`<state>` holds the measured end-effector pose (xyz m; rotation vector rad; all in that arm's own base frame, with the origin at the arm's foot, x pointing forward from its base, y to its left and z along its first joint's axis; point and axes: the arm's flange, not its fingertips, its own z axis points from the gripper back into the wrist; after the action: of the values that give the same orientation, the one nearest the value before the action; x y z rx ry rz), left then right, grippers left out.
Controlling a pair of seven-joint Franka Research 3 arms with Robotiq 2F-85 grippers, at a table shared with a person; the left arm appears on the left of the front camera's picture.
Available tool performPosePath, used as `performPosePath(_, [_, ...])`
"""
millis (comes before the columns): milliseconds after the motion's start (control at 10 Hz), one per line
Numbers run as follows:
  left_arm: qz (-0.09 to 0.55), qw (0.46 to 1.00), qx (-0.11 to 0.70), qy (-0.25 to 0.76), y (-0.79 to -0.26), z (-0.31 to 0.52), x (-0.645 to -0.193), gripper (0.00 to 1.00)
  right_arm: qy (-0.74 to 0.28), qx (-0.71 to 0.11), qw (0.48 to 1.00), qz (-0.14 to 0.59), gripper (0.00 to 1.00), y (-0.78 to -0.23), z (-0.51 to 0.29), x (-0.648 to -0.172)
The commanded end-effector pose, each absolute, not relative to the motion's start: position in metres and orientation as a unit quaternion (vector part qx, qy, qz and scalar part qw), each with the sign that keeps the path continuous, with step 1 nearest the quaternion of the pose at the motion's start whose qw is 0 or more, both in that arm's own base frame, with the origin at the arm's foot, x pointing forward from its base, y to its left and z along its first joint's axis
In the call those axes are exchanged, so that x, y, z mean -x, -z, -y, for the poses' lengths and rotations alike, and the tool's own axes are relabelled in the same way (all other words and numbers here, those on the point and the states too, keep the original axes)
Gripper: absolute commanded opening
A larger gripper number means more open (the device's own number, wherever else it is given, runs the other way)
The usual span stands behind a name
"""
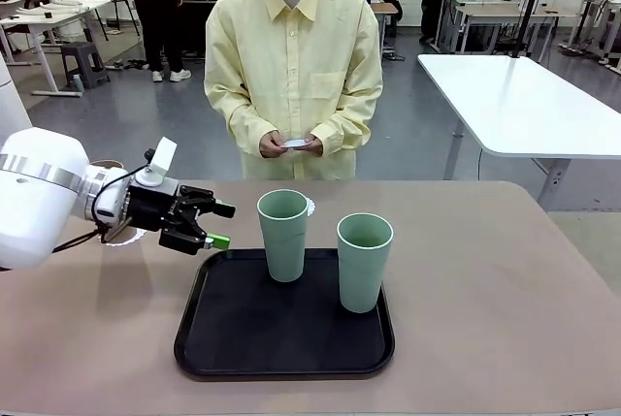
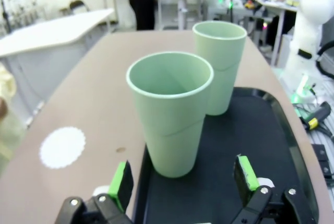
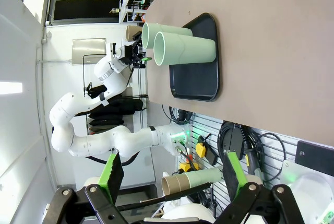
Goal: Place coasters on the table and set cups on them.
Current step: Take one Reusable plastic cup from the Flat Tray and place it on a coaster set by the human.
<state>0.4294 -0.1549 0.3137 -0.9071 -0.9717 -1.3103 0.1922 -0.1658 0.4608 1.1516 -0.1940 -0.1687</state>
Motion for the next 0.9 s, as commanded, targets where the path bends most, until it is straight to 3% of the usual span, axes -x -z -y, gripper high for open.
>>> performPosePath(0, [0.460, 0.566, 0.391, 0.561, -0.297, 0.163, -0.424, 1.00, 0.071, -0.550, 0.827, 0.098, 1.00, -0.460, 0.167, -0.193])
performPosePath(800, [0.480, 0.561, 0.408, 0.537, -0.262, 0.204, -0.438, 1.00, 0.071, -0.550, 0.827, 0.098, 1.00, -0.460, 0.167, -0.193])
